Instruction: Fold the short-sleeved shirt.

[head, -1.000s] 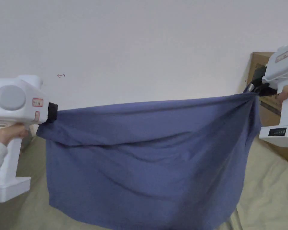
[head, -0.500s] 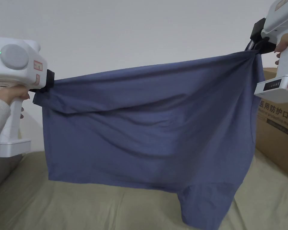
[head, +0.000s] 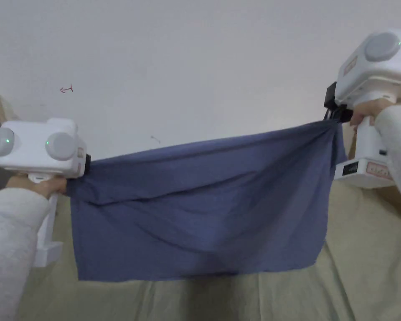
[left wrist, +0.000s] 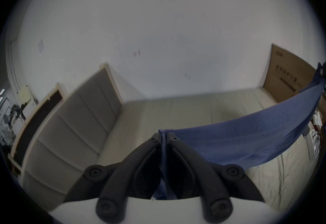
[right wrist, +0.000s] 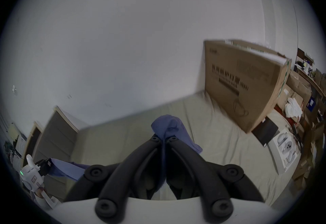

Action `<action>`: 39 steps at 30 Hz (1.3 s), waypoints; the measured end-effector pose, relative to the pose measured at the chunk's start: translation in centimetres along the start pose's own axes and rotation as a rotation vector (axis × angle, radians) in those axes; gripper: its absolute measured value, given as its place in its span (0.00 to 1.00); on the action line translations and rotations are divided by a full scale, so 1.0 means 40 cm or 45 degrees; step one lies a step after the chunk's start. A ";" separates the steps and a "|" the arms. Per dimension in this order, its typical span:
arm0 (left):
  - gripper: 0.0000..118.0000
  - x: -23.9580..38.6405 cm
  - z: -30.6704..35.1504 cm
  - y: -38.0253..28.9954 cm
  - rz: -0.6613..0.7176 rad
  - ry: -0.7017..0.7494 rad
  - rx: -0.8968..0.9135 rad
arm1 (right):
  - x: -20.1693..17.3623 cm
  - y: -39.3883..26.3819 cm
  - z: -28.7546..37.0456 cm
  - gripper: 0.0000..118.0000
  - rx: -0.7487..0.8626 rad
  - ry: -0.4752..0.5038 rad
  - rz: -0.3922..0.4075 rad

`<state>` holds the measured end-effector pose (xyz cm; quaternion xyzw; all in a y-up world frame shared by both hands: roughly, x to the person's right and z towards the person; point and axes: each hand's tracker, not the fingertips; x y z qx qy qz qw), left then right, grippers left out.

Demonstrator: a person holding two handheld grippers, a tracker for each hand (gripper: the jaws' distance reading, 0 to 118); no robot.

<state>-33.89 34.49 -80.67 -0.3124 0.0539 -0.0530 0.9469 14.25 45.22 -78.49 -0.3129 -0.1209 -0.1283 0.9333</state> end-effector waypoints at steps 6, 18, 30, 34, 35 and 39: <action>0.03 0.096 -0.225 -0.309 -0.146 0.073 -0.250 | 0.046 -0.292 -0.312 0.01 -0.317 -0.076 0.013; 0.03 0.038 -0.204 -0.457 -0.077 0.002 -0.317 | 0.140 -0.486 -0.363 0.01 -0.458 -0.064 0.033; 0.03 -0.036 0.284 -0.722 -0.187 -0.082 -0.222 | 0.323 -0.746 0.109 0.01 -0.420 0.049 0.055; 0.03 -0.042 0.430 -0.899 -0.257 -0.099 -0.260 | 0.389 -0.936 0.256 0.01 -0.485 0.021 0.105; 0.03 -0.043 0.456 -0.941 -0.269 -0.086 -0.280 | 0.407 -0.979 0.282 0.01 -0.491 0.038 0.112; 0.03 -0.059 0.551 -1.066 -0.222 -0.106 -0.323 | 0.477 -1.127 0.383 0.01 -0.570 0.026 0.027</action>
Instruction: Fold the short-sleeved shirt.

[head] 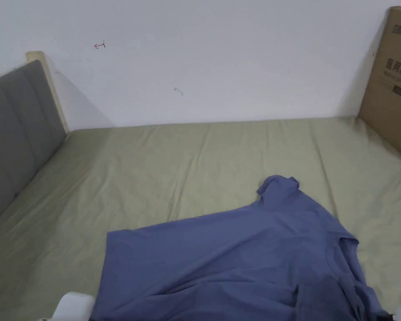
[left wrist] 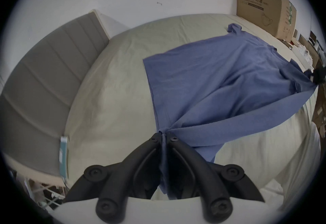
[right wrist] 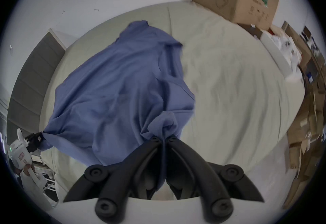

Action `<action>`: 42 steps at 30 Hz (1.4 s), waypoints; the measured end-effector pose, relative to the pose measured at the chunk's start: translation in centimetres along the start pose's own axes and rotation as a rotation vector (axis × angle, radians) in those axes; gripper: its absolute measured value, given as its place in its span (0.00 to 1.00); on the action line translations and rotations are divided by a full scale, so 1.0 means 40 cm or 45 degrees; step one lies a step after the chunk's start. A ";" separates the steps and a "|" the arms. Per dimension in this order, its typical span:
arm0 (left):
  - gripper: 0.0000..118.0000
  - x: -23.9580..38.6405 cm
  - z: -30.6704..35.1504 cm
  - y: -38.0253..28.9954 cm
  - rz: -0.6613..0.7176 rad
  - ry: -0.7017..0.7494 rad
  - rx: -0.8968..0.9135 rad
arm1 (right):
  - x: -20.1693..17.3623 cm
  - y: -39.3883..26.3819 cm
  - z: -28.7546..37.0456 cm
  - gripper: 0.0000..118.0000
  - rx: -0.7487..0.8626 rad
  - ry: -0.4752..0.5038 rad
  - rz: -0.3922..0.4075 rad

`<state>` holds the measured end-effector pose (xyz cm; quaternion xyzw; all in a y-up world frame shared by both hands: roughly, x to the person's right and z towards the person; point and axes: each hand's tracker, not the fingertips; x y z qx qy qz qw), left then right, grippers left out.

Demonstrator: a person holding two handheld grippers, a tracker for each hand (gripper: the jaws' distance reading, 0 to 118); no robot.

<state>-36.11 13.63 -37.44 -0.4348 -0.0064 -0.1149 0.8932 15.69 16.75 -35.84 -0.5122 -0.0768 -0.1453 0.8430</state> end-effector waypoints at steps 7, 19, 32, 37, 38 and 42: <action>0.12 -0.040 0.051 -0.128 0.164 -0.047 -0.020 | 0.044 -0.117 0.012 0.01 -0.022 0.023 -0.064; 0.81 -0.108 0.083 -0.005 0.494 -0.211 0.084 | -0.131 0.053 0.067 0.67 0.234 0.106 0.132; 0.29 -0.149 -0.230 0.268 0.565 -0.259 -0.105 | -0.210 0.154 -0.131 0.00 0.060 0.181 0.096; 0.68 -0.182 -0.437 0.489 0.497 -0.118 -0.203 | -0.223 0.200 -0.164 0.00 0.066 0.176 0.118; 0.70 -0.180 -0.466 0.514 0.477 -0.107 -0.208 | -0.224 0.204 -0.171 0.00 0.061 0.176 0.125; 0.67 -0.162 -0.600 0.554 0.448 -0.104 -0.354 | -0.211 0.223 -0.201 0.00 0.033 0.185 0.099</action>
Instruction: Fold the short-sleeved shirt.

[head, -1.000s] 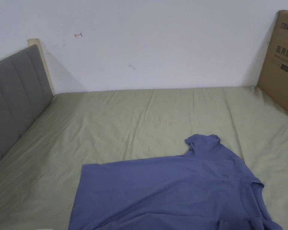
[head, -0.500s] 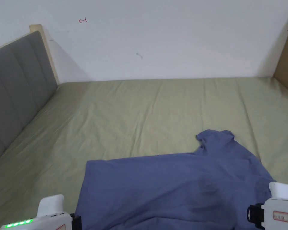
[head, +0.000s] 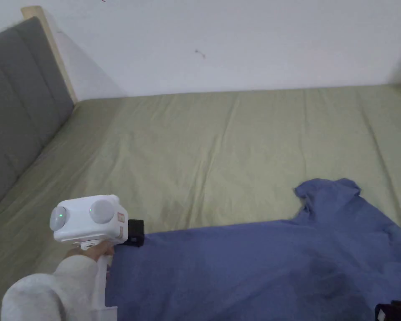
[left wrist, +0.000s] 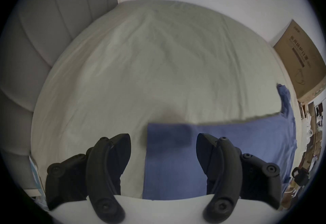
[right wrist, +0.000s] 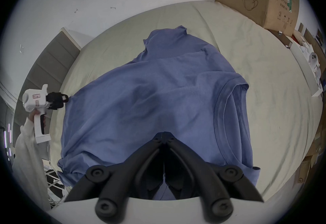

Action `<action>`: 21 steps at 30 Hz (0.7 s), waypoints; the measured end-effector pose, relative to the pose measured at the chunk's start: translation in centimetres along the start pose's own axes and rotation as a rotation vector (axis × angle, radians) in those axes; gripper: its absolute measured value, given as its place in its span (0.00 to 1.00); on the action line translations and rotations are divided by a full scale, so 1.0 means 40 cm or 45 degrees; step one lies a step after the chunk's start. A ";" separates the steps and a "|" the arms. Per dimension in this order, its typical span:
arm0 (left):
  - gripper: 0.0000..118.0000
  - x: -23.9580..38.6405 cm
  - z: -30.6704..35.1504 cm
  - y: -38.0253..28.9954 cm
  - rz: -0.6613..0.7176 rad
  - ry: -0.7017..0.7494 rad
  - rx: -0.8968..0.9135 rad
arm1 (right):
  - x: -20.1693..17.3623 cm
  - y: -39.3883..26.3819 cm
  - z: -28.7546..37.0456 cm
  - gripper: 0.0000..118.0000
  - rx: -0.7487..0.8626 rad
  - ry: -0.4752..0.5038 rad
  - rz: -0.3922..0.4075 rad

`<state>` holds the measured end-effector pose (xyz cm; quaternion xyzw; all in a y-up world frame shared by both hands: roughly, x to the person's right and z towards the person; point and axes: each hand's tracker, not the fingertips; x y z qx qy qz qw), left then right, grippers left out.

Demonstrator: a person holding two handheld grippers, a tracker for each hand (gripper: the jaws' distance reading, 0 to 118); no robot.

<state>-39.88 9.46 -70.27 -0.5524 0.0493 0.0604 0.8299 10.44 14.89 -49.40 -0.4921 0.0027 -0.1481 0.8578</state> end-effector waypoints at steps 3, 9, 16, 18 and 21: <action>0.67 0.004 -0.042 -0.004 0.040 0.020 -0.008 | 0.013 0.013 -0.019 0.00 -0.015 -0.038 0.010; 0.36 0.020 -0.014 -0.005 0.019 0.073 0.030 | 0.036 0.067 -0.045 0.00 -0.006 -0.046 -0.026; 0.01 0.036 0.037 -0.015 -0.078 0.099 0.089 | 0.058 0.281 -0.074 0.30 0.068 -0.047 0.012; 0.01 0.013 0.053 -0.018 0.000 0.025 0.114 | 0.066 0.356 -0.103 0.76 0.040 -0.078 0.051; 0.01 0.001 0.095 -0.020 0.003 -0.017 0.157 | 0.094 0.451 -0.176 0.77 0.040 -0.182 0.128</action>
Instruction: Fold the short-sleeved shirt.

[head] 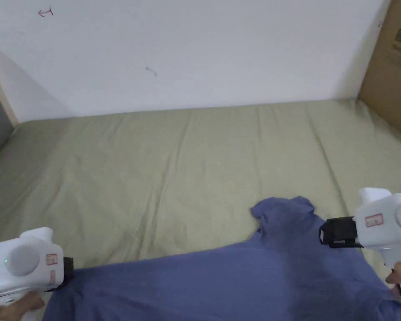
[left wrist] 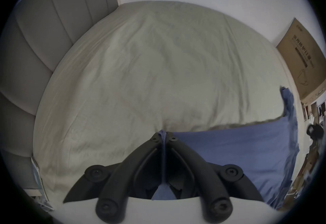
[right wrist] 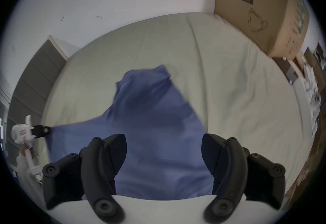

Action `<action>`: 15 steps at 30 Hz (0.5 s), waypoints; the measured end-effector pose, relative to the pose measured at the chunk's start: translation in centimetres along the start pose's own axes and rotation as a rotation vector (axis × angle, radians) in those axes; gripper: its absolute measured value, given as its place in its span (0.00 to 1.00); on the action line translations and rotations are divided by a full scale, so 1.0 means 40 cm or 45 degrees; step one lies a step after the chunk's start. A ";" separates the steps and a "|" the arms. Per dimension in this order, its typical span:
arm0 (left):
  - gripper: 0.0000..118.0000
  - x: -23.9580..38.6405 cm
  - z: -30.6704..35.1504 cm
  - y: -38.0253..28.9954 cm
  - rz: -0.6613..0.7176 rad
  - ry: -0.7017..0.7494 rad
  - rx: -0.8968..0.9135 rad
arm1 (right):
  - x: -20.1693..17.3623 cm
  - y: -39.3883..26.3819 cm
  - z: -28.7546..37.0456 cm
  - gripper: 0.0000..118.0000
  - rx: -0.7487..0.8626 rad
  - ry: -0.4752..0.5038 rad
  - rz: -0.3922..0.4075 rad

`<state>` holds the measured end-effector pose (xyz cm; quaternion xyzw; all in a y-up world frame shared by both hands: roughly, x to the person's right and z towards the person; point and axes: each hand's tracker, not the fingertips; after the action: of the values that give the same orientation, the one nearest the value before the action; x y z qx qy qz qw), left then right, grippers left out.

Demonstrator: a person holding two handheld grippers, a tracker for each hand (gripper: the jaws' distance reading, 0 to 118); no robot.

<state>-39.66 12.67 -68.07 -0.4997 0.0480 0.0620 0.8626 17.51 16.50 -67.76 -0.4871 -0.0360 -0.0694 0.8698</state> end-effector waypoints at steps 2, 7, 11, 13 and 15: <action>0.01 0.008 0.036 -0.009 -0.032 -0.003 0.024 | 0.014 0.040 -0.073 0.77 -0.087 -0.089 -0.002; 0.01 0.013 0.062 -0.001 -0.001 -0.055 0.065 | 0.003 0.017 -0.222 0.74 -0.344 -0.115 0.061; 0.01 0.019 0.051 0.002 -0.034 -0.039 0.062 | -0.020 0.020 -0.198 0.50 -0.296 -0.127 0.041; 0.01 0.012 0.045 0.004 -0.036 -0.041 0.060 | -0.036 0.028 -0.181 0.35 -0.300 -0.132 0.119; 0.01 -0.005 0.038 0.010 -0.014 -0.052 0.061 | -0.043 0.034 -0.176 0.08 -0.296 -0.148 0.107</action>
<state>-39.90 14.17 -67.64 -0.4779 0.0289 0.0663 0.8754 15.99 11.36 -72.81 -0.5888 -0.0574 -0.0082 0.8062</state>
